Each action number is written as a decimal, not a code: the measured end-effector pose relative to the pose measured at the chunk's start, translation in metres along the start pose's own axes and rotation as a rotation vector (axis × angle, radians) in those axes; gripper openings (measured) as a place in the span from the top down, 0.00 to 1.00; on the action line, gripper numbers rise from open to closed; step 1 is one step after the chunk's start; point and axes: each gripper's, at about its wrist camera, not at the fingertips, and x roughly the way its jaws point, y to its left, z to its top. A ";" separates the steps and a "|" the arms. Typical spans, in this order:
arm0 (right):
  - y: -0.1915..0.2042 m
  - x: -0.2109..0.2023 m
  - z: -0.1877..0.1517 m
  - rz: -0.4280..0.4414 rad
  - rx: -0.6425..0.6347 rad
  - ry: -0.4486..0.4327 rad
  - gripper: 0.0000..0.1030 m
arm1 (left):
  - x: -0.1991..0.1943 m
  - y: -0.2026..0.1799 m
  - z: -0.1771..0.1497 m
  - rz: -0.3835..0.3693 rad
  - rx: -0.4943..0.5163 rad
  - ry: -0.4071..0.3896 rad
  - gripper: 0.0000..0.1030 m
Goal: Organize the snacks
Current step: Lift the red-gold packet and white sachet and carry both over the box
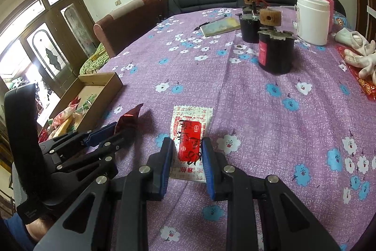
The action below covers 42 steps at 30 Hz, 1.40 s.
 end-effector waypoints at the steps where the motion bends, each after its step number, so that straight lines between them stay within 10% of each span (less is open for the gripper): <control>1: 0.000 -0.001 0.000 0.000 -0.002 -0.002 0.77 | -0.002 0.001 0.000 -0.005 -0.005 -0.003 0.78; 25: 0.029 -0.016 0.002 0.031 -0.087 -0.055 0.76 | -0.092 0.049 -0.001 0.004 -0.063 -0.128 0.84; 42: 0.127 -0.010 0.000 0.187 -0.143 0.010 0.76 | -0.125 0.136 -0.031 0.080 -0.157 -0.192 0.83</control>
